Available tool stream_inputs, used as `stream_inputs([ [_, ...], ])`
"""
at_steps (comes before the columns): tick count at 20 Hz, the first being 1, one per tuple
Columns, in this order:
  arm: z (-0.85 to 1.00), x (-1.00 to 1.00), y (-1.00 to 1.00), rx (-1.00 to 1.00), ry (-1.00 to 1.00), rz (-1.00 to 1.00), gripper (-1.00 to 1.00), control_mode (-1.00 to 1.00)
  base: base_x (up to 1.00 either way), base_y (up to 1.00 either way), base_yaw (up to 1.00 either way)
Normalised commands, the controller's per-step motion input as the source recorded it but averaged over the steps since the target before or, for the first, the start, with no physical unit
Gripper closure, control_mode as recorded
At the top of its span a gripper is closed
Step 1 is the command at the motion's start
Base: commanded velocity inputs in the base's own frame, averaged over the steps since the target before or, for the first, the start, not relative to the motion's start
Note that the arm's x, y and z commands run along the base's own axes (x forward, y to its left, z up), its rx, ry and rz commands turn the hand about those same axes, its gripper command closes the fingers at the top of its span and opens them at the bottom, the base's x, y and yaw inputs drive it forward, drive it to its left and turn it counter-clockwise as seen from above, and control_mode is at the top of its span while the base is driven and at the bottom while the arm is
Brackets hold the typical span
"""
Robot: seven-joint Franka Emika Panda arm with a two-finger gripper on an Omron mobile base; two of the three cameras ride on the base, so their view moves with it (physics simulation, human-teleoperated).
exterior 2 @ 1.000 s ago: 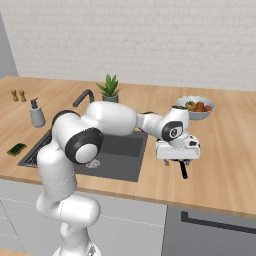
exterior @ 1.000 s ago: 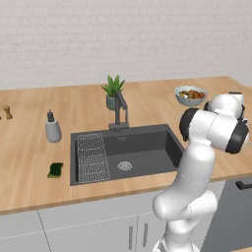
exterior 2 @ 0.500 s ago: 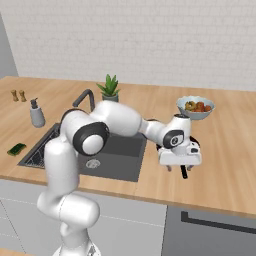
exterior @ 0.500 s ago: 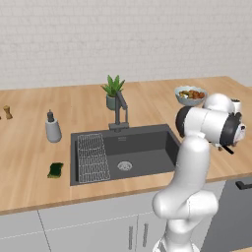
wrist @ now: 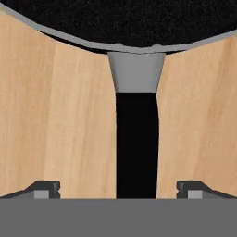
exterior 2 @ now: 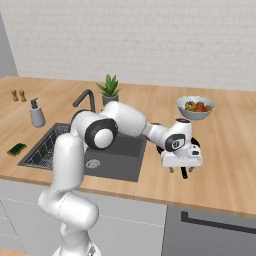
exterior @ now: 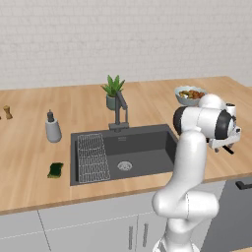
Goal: Pick the pan and sponge and place them into the sink. Then turn on the water.
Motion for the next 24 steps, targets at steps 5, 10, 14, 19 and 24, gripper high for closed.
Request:
stream_inputs([
  [5, -0.21, 0.10, -0.14, 0.02, 0.00, 0.00, -1.00, -1.00, 0.00, 0.00, 0.00],
  [10, -0.17, 0.01, -0.08, 0.03, 0.00, 0.00, 1.00, -1.00, 0.00, 0.00, 0.00],
  [14, 0.05, -0.14, 0.06, 0.07, -0.06, 0.06, 1.00, -1.00, 0.00, 0.00, 0.00],
  [19, 0.31, -0.48, 0.67, 0.00, -0.06, 0.25, 1.00, -1.00, 0.00, 0.00, 0.00],
  [24, 0.13, -0.47, 0.99, -0.03, -0.12, 0.45, 1.00, -1.00, 0.00, 0.00, 0.00],
])
